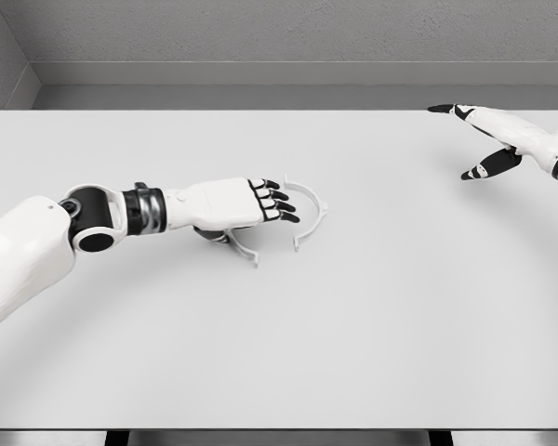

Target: Assemble PVC drainage pipe clamps

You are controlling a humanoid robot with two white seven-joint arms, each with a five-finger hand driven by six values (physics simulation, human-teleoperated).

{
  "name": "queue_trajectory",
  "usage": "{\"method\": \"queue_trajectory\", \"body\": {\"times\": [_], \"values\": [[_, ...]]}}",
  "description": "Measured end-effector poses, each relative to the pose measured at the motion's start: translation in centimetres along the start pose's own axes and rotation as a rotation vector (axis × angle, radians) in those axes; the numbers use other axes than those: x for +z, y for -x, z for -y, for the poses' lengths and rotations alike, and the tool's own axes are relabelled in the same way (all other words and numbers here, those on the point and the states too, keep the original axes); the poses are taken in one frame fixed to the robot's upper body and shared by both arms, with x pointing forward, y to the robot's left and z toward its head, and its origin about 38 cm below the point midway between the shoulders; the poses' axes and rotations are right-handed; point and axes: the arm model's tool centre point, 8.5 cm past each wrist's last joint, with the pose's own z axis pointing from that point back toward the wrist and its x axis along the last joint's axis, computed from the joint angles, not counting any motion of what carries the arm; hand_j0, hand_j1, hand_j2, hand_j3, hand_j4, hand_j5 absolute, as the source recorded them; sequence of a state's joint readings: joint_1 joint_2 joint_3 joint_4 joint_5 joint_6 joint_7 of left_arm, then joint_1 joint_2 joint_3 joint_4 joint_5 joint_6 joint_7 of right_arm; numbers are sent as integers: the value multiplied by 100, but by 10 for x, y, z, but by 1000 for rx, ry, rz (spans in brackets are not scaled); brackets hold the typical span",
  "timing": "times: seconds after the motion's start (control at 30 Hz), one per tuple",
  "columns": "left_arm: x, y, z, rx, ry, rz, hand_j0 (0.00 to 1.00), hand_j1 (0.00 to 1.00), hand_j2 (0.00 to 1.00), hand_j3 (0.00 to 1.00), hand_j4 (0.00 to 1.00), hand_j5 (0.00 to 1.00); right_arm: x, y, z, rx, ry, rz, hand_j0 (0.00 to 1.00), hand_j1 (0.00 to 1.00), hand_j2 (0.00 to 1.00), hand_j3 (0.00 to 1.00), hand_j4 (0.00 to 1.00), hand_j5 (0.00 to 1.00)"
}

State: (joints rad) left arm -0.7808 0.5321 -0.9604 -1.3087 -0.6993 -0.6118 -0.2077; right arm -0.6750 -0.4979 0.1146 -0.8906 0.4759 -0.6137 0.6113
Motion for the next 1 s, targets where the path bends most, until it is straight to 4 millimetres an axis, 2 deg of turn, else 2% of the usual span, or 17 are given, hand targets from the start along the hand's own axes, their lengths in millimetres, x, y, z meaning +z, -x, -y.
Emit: {"method": "queue_trajectory", "body": {"times": [0.5, 0.63, 0.87, 0.93, 1.0], "values": [[1, 10, -1, -5, 5, -29, 100, 100, 100, 100, 100, 100, 1, 1, -1, 0, -2, -2, 100, 100, 100, 100, 100, 100], [0, 3, -8, -20, -15, -9, 100, 100, 100, 100, 100, 100, 1, 1, -1, 1, -2, -2, 100, 100, 100, 100, 100, 100], [14, 1, -14, -42, -24, -10, 100, 100, 100, 100, 100, 100, 1, 0, 0, 2, -1, -2, 100, 100, 100, 100, 100, 100], [13, -6, -11, -38, -25, 5, 100, 100, 100, 100, 100, 100, 1, 1, -1, 1, -2, -2, 100, 100, 100, 100, 100, 100], [12, -13, -15, -48, -39, 26, 100, 100, 100, 100, 100, 100, 1, 0, 0, 2, -1, -2, 100, 100, 100, 100, 100, 100]]}}
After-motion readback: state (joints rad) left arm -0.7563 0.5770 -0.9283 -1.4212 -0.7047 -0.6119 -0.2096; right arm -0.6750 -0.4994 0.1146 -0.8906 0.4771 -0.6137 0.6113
